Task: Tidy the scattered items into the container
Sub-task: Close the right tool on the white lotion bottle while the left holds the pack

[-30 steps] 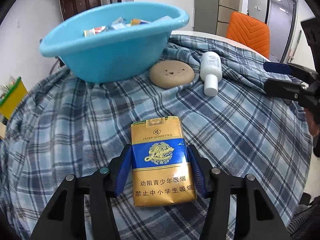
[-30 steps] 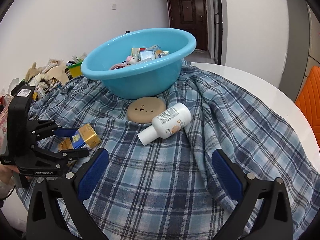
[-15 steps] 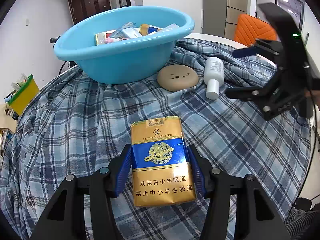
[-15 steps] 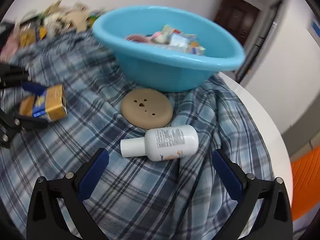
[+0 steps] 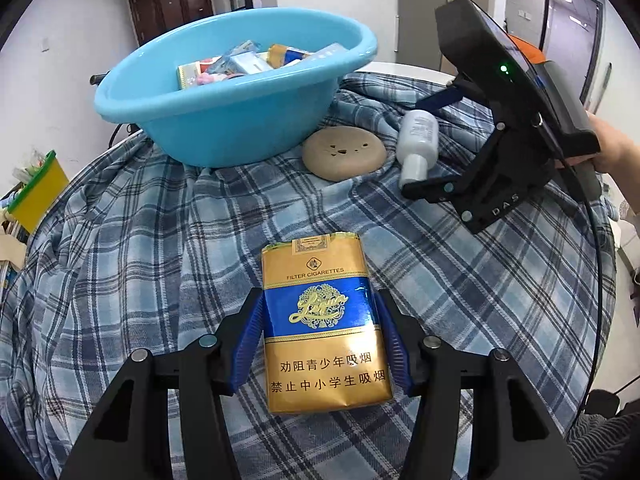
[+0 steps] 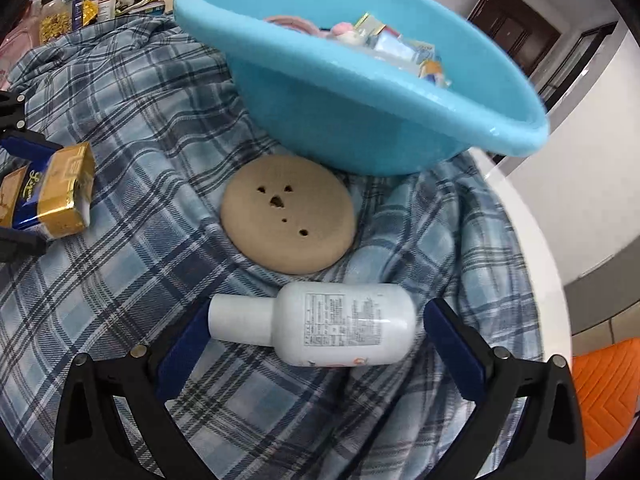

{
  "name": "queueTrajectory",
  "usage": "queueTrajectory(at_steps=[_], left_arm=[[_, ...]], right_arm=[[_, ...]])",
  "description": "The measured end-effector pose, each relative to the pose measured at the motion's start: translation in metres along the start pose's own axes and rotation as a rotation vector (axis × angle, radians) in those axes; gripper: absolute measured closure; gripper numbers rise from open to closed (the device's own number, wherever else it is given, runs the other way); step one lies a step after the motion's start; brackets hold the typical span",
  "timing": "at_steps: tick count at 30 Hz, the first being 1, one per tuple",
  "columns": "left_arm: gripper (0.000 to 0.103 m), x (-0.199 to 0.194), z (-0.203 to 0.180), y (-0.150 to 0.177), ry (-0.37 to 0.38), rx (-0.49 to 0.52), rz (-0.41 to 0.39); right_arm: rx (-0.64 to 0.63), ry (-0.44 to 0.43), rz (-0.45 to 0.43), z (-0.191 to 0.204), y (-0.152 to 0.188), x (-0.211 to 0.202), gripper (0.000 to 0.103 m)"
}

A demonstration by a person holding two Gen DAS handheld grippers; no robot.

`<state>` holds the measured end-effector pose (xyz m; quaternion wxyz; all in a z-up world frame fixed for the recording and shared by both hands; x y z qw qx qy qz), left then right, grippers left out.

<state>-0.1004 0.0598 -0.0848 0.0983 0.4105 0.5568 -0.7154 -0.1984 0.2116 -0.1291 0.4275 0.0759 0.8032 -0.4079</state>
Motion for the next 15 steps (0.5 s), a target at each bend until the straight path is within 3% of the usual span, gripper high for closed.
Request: queueTrajectory(at_steps=[5, 6, 7, 11, 15], left_arm=[[0.046, 0.005, 0.005, 0.005, -0.009, -0.017, 0.015], [0.046, 0.006, 0.005, 0.006, -0.010, -0.016, 0.016], [0.046, 0.006, 0.005, 0.007, -0.011, -0.014, 0.017], [0.046, 0.004, 0.004, 0.009, -0.011, -0.009, 0.015], [0.046, 0.000, 0.003, 0.008, -0.015, -0.022, 0.003]], right_arm=[[0.056, -0.005, 0.016, -0.003, 0.001, 0.001, 0.001], [0.101, -0.005, 0.020, -0.006, 0.003, 0.000, 0.011], [0.143, -0.005, 0.014, -0.009, 0.004, -0.001, 0.011], [0.296, -0.018, -0.077, -0.018, 0.007, -0.023, 0.011], [0.368, -0.026, -0.142, -0.012, 0.011, -0.051, 0.011]])
Point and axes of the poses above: each gripper's, at about its wrist camera, not at the fingertips, and x roughly the way its jaws point, z to its left, y to its underside, the point moved 6 cm from there along x, roughly the way its jaws point, and after that the axes turned 9 degrees about -z, right-handed, at the moved point
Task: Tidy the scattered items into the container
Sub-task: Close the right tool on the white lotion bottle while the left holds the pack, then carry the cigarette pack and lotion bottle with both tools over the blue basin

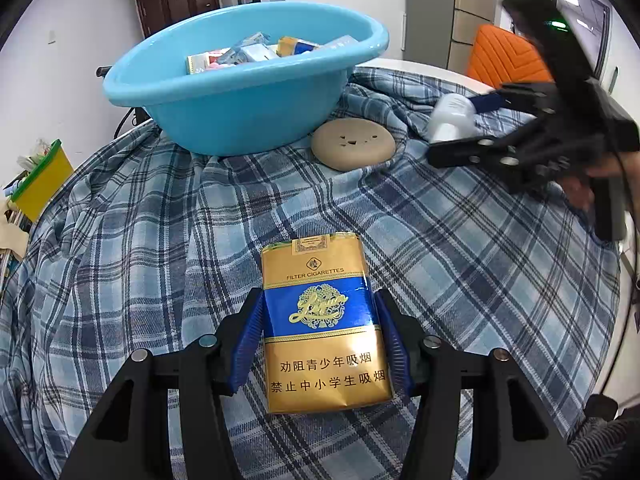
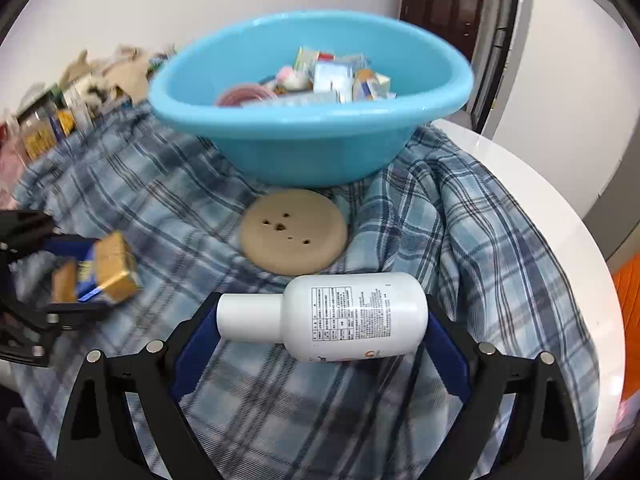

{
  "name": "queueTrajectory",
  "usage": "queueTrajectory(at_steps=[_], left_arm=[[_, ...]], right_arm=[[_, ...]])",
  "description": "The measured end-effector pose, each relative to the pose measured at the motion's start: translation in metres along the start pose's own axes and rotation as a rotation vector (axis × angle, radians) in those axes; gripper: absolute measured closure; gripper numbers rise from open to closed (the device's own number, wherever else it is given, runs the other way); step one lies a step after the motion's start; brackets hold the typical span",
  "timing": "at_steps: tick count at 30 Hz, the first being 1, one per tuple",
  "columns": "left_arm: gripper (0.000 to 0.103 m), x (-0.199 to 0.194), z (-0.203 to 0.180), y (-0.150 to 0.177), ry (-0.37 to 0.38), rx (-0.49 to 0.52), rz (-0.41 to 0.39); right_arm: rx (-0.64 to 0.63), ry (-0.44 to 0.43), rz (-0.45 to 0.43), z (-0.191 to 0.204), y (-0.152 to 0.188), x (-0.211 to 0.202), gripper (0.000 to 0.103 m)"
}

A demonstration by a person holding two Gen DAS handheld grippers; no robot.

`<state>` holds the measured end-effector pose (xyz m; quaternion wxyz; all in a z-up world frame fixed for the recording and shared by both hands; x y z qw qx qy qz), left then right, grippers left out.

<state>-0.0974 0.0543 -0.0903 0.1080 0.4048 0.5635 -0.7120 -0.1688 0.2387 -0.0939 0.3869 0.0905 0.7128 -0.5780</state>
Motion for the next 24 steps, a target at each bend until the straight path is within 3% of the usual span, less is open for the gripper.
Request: queueTrajectory(at_steps=[7, 11, 15, 24], left_arm=[[0.046, -0.027, 0.005, -0.011, -0.099, -0.073, -0.127], [0.045, -0.035, 0.009, -0.012, -0.113, -0.159, -0.143], [0.045, -0.042, 0.010, -0.009, -0.170, -0.181, -0.161], [0.045, -0.042, 0.007, 0.011, -0.157, -0.245, -0.133]], right_arm=[[0.143, 0.079, -0.095, 0.026, 0.006, -0.036, 0.011], [0.212, 0.109, -0.157, 0.039, 0.006, -0.051, 0.011], [0.240, 0.137, -0.210, 0.048, 0.007, -0.063, 0.011], [0.241, 0.137, -0.193, 0.059, 0.022, -0.060, 0.011]])
Point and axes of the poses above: each gripper's, at about its wrist camera, not at the fingertips, and x roughly the way its jaws point, z to its left, y to its underside, the point moved 6 cm from there along x, roughly the way its jaws point, and after that the axes turned 9 degrees about -z, right-handed, at the moved point
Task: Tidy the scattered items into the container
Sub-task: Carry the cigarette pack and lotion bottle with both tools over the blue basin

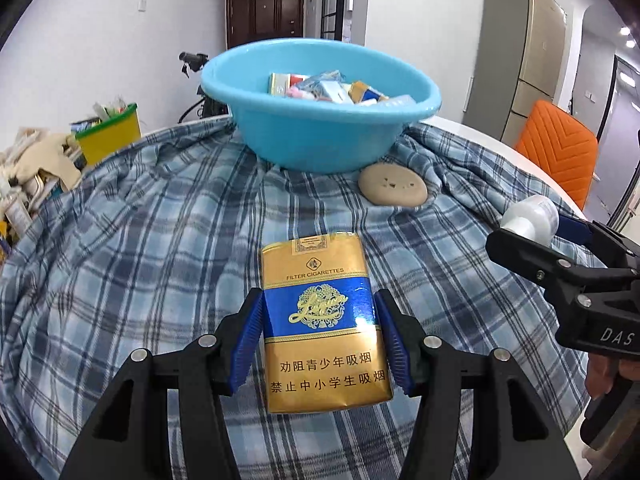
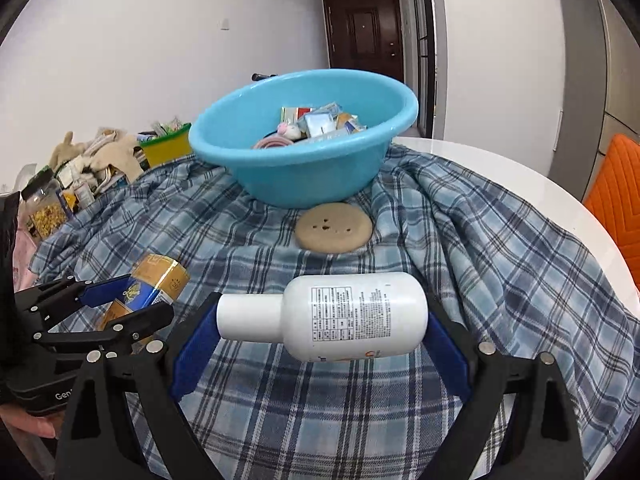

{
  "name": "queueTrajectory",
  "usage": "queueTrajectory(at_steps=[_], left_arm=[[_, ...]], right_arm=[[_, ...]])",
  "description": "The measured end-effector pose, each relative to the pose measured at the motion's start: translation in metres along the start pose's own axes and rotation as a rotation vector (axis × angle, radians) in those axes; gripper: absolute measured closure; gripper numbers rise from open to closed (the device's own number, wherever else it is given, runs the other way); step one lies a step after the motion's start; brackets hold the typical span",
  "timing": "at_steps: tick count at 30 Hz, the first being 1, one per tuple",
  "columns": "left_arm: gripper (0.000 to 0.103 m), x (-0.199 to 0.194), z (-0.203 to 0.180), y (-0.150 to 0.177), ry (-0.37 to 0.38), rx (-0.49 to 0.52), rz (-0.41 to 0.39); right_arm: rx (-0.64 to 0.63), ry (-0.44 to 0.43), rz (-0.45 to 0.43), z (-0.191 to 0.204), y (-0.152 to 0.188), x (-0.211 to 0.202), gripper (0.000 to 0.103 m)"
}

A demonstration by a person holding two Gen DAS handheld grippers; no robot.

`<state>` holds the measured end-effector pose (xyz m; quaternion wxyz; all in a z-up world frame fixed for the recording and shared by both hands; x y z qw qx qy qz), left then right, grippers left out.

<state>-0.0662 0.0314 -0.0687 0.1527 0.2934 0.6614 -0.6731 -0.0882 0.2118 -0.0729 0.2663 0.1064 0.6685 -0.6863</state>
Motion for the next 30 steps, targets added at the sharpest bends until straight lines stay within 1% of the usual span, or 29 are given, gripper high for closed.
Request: queueTrajectory(at_steps=[3, 7, 9, 12, 15, 17, 21, 25, 30], left_arm=[[0.045, 0.001, 0.001, 0.004, -0.007, 0.006, 0.013], [0.045, 0.000, 0.004, 0.001, -0.008, 0.005, 0.012], [0.045, -0.001, 0.004, -0.006, -0.009, 0.013, 0.005], [0.045, -0.006, 0.004, -0.024, -0.009, 0.025, -0.023], [0.045, -0.013, 0.004, -0.048, -0.019, 0.045, -0.069], [0.045, -0.024, 0.006, -0.069, -0.044, 0.060, -0.123], [0.045, -0.050, 0.010, -0.109, -0.044, 0.045, -0.218], [0.045, -0.078, 0.010, -0.150, -0.049, 0.056, -0.316], [0.045, -0.108, 0.010, -0.188, -0.073, 0.078, -0.425]], right_arm=[[0.004, 0.003, 0.004, -0.001, 0.002, 0.001, 0.011], [-0.003, 0.004, 0.001, -0.001, -0.001, 0.000, 0.011], [-0.013, 0.003, -0.008, 0.001, -0.008, -0.002, 0.011], [-0.029, 0.010, -0.046, 0.001, -0.026, -0.008, 0.011], [-0.038, 0.019, -0.101, 0.000, -0.053, -0.018, 0.011], [-0.047, 0.027, -0.144, 0.000, -0.071, -0.028, 0.011], [-0.060, 0.033, -0.228, 0.000, -0.105, -0.052, 0.011], [-0.073, 0.040, -0.296, 0.003, -0.136, -0.071, 0.011], [-0.094, 0.039, -0.382, 0.013, -0.166, -0.093, 0.011]])
Point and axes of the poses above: each gripper's, at about its wrist camera, not at the fingertips, and x roughly the way its jaws point, z to its left, y to its underside, the point moved 6 cm from there along x, roughly the way its jaws point, and after that the axes turned 9 degrees about -z, right-handed, at the moved point
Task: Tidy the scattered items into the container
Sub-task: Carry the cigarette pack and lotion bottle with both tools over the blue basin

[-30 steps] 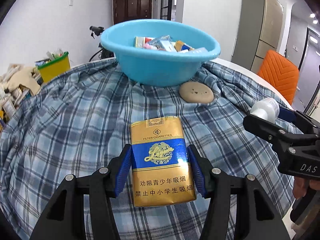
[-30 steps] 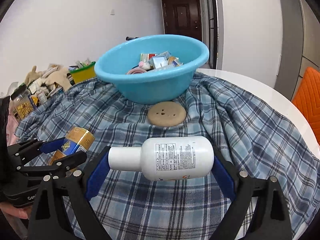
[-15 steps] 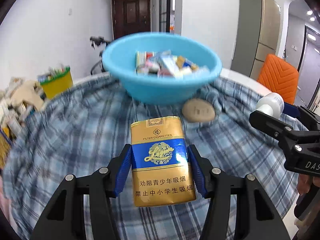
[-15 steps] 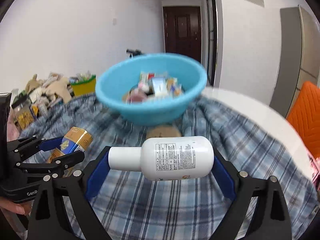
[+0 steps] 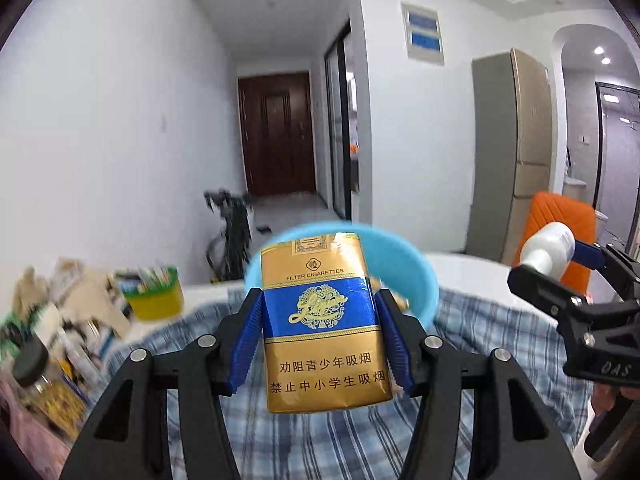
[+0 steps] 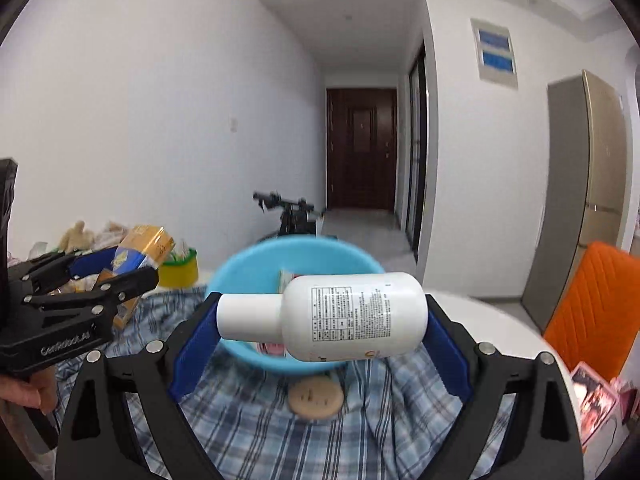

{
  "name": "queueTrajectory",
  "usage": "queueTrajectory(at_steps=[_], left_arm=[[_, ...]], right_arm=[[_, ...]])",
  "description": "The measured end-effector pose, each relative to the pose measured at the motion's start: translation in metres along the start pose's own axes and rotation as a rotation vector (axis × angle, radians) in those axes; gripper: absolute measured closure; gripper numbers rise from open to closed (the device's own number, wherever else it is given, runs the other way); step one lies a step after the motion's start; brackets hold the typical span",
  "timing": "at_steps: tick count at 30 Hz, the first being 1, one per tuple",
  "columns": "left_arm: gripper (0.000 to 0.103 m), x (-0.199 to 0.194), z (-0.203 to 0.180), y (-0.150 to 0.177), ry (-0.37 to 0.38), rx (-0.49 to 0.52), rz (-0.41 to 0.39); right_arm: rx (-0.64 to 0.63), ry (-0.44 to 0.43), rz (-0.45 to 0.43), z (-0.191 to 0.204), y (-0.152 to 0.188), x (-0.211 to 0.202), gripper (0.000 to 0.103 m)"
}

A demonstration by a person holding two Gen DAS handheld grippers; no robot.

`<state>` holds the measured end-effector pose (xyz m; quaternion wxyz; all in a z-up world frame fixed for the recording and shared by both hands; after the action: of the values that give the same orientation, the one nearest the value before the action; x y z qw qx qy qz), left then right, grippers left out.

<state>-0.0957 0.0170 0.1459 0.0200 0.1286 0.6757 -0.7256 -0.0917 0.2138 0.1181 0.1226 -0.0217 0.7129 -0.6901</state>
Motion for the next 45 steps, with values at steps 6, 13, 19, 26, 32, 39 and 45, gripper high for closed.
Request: queueTrajectory(at_steps=[6, 13, 19, 26, 32, 39, 45], left_arm=[[0.045, -0.024, 0.010, -0.034, 0.002, -0.010, -0.091], [0.044, -0.054, 0.000, -0.030, 0.031, 0.035, -0.114], [0.044, -0.054, -0.006, -0.021, 0.040, 0.036, -0.095], [0.044, -0.031, -0.004, -0.029, 0.054, 0.007, -0.091], [0.044, 0.023, 0.004, -0.041, 0.082, -0.033, -0.056], [0.044, 0.085, 0.016, -0.050, 0.084, -0.040, -0.022], [0.044, 0.144, 0.026, -0.064, 0.084, -0.076, -0.004]], right_arm=[[-0.042, -0.013, -0.094, 0.012, -0.032, -0.023, 0.011], [-0.008, -0.023, -0.130, 0.014, -0.031, -0.042, 0.011], [0.008, -0.019, -0.120, 0.010, -0.024, -0.046, 0.011], [-0.009, 0.000, -0.132, 0.007, -0.031, -0.030, 0.011], [-0.008, -0.009, -0.130, 0.001, -0.046, 0.011, 0.011], [0.008, -0.024, -0.054, -0.012, -0.058, 0.075, 0.011], [-0.043, -0.005, -0.025, -0.013, -0.071, 0.127, 0.011]])
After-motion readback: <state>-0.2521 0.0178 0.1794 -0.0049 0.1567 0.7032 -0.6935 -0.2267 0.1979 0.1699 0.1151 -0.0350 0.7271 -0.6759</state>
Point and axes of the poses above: each gripper's, at about its wrist camera, not at the fingertips, and x roughly the way its jaws point, z to its left, y to its underside, the point moved 6 cm from there along x, roughly the way its jaws point, and after that the axes turned 9 degrees about -z, right-handed, at the moved point
